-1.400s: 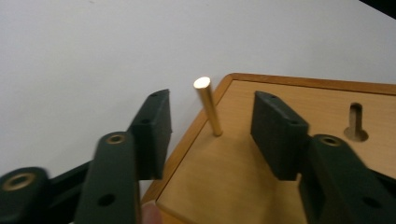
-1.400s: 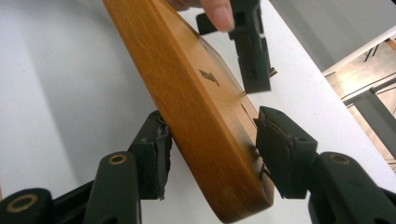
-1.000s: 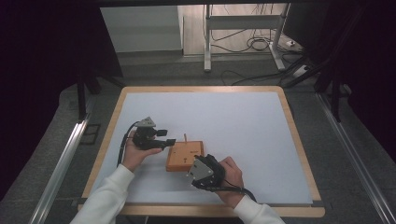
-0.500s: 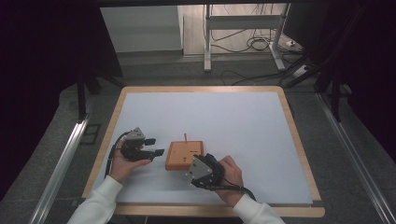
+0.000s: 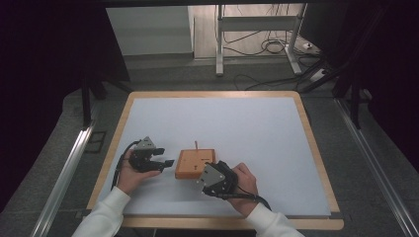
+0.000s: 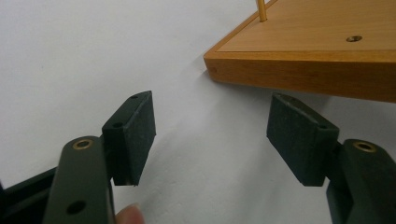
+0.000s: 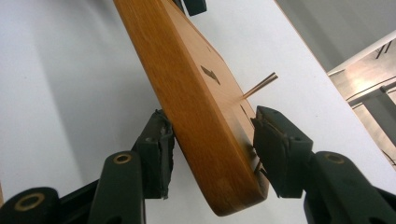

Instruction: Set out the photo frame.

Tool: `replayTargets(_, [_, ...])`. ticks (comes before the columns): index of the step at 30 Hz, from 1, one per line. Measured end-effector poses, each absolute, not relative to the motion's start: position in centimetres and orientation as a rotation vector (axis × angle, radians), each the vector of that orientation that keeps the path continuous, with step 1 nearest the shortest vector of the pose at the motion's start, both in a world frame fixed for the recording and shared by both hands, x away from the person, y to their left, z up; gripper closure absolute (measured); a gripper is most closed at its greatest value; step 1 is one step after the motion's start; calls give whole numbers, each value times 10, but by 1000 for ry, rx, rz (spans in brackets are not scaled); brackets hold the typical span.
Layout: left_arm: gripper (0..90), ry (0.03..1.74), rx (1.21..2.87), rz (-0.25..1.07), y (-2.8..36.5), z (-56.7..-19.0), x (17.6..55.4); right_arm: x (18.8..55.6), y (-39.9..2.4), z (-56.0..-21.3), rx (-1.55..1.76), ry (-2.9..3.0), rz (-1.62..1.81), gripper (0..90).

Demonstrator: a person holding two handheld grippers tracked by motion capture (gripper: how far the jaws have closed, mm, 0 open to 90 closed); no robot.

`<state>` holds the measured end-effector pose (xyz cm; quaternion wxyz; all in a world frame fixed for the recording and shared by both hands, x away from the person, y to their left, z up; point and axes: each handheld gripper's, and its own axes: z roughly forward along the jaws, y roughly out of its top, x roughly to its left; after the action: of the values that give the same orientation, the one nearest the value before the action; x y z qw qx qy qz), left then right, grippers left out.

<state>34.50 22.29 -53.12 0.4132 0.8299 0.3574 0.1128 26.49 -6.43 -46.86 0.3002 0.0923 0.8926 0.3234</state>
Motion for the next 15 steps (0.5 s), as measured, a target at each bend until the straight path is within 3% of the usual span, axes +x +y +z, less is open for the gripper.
replayTargets(15, [323,912,2105,256,220,-537,347,280,-63,-453,266,2391,866,530])
